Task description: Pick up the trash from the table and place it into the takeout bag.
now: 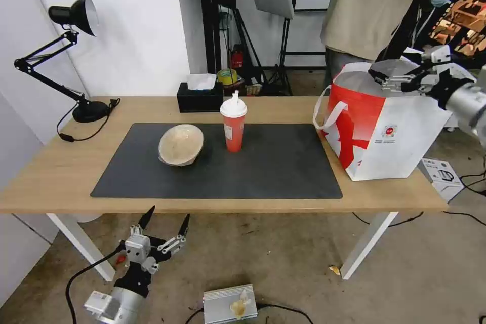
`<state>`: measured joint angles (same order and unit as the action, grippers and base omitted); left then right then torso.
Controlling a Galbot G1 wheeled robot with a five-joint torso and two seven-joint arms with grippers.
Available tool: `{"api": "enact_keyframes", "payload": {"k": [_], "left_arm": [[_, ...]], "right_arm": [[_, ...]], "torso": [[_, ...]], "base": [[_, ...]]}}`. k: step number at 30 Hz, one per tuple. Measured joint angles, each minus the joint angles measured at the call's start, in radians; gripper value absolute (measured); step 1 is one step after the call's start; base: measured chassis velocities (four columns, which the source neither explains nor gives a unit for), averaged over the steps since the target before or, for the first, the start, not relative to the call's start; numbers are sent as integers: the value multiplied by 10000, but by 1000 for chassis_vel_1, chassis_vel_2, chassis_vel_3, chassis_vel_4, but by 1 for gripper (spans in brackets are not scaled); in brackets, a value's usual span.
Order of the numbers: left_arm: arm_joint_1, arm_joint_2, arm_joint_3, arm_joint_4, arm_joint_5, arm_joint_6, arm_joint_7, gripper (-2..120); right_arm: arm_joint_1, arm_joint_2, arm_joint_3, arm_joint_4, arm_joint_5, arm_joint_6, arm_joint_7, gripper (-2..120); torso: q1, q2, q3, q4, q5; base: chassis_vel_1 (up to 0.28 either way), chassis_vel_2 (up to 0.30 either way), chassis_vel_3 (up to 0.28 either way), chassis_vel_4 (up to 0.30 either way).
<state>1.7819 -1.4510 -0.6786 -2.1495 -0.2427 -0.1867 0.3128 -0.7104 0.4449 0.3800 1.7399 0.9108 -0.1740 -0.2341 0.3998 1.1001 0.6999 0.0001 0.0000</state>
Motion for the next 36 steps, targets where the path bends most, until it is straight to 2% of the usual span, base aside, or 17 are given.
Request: {"api": "enact_keyframes", "payload": {"k": [5,8,17,23,30,36], "left_arm": [[77,0,-134,-281,-32,13,-15,100],[187,-3,-284,-574,-112,15,-17,100],[85,107,-254,-912,-153,123,-12,100],[76,151,-173,-1032,-154,155,-36,100],[110,549,-395,-1117,-442,26,-214,100],[214,716,-570,-1286,-636,-16,-253,100]], "right_arm": [[-713,-149,322,653,406,388,575,100],[-1676,-231,1101,1485,657,640,948,100],[-3676,-207,2397,2689,694,949,1134,100],[-4386,-126,2795,3129,676,1025,1145,100],[-5930,848,3281,4552,265,1084,1490,100],[-6437,1615,3155,5061,-302,1169,1504,100]], "torso": [[0,0,0,-1,0],[0,0,0,0,-1],[1,0,0,-2,-1],[0,0,0,-1,-1],[2,-2,0,-1,-1],[2,-1,0,-2,-2]], "base": [[0,0,0,0],[0,0,0,0],[0,0,0,0],[0,0,0,0],[0,0,0,0],[0,0,0,0]]}}
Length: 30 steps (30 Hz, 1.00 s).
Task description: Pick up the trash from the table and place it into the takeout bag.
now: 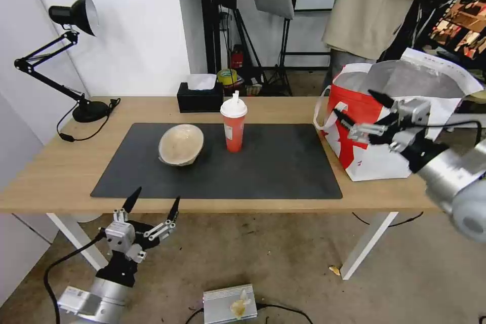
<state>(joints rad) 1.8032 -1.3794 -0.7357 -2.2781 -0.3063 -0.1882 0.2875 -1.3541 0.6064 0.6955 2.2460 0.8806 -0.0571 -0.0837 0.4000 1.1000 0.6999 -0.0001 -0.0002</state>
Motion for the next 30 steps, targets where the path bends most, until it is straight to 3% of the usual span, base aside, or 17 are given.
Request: {"api": "enact_keyframes", "payload": {"k": [7,19,23,30], "left_arm": [[136,171,-203,-209,-226,-12,-26,100],[159,541,-453,-276,-514,-99,-331,100],[167,691,-550,-263,-638,-190,-329,100],[165,797,-571,-181,-750,-221,-313,100]], "right_arm": [[-427,992,-432,273,-985,94,-24,100],[-1954,2475,-626,51,-3128,1238,-776,100],[-2563,3423,-812,-25,-4337,1656,-1046,100],[-3161,4337,-1063,-22,-5231,2042,-1304,100]], "torso": [[0,0,0,1,0],[0,0,0,0,0],[-1,0,0,0,2],[-1,1,0,1,0]], "base": [[0,0,0,0],[0,0,0,0],[0,0,0,0],[0,0,0,0]]}}
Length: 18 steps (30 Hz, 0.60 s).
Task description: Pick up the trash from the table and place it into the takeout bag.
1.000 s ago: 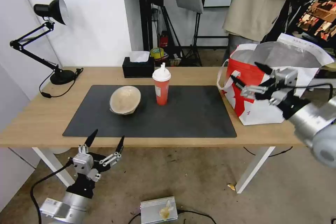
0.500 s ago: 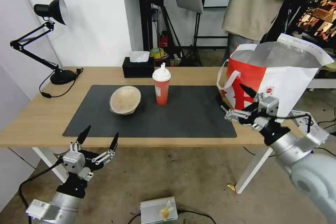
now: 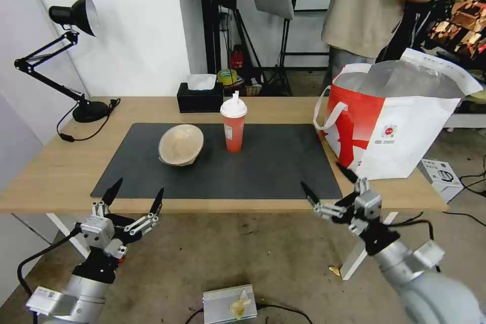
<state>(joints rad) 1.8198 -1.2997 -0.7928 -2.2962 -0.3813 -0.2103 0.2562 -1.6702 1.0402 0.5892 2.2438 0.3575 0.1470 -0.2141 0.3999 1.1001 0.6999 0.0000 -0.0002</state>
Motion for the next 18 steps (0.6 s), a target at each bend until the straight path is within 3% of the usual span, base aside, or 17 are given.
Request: {"api": "enact_keyframes", "payload": {"k": [8,18], "left_arm": [[38,-25,97,64,-11,-55,200,100],[76,-142,142,185,87,-145,400,100]], "right_arm": [[-444,538,137,178,-323,73,-198,100],[-516,677,226,241,-375,104,-273,100]], "torso": [[0,0,0,1,0],[0,0,1,0,2]], "base": [[0,0,0,0],[0,0,0,0]]}}
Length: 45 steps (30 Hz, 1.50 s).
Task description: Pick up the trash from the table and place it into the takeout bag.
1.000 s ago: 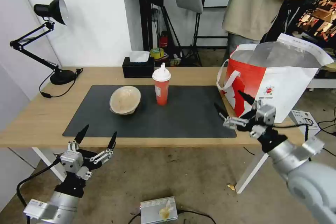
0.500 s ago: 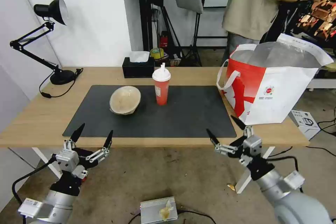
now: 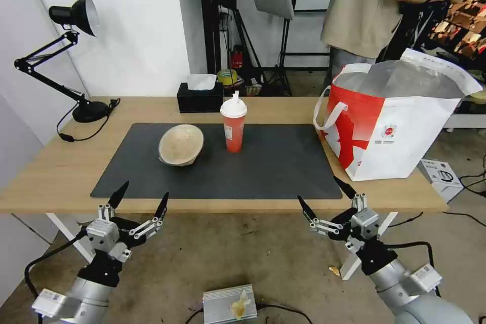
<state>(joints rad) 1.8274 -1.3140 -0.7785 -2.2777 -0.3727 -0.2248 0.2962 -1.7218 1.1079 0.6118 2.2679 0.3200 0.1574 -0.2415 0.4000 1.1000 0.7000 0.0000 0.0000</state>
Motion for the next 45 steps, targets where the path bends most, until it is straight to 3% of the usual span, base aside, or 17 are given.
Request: {"api": "enact_keyframes", "payload": {"k": [12,30,45], "left_arm": [[-16,42,153,74,212,112,18,100],[622,-203,-678,-18,217,-329,259,100],[741,-799,-872,-81,563,-443,357,100]], "right_arm": [[187,-29,-3,-65,59,-8,5,100],[1455,-520,-565,-764,509,-329,158,100],[3570,-2059,-2077,-2054,1586,-760,371,100]], "torso": [[1,0,0,0,0],[1,-1,0,0,1],[1,-2,1,0,-1]], "base": [[0,0,0,0],[0,0,0,0],[0,0,0,0]]}}
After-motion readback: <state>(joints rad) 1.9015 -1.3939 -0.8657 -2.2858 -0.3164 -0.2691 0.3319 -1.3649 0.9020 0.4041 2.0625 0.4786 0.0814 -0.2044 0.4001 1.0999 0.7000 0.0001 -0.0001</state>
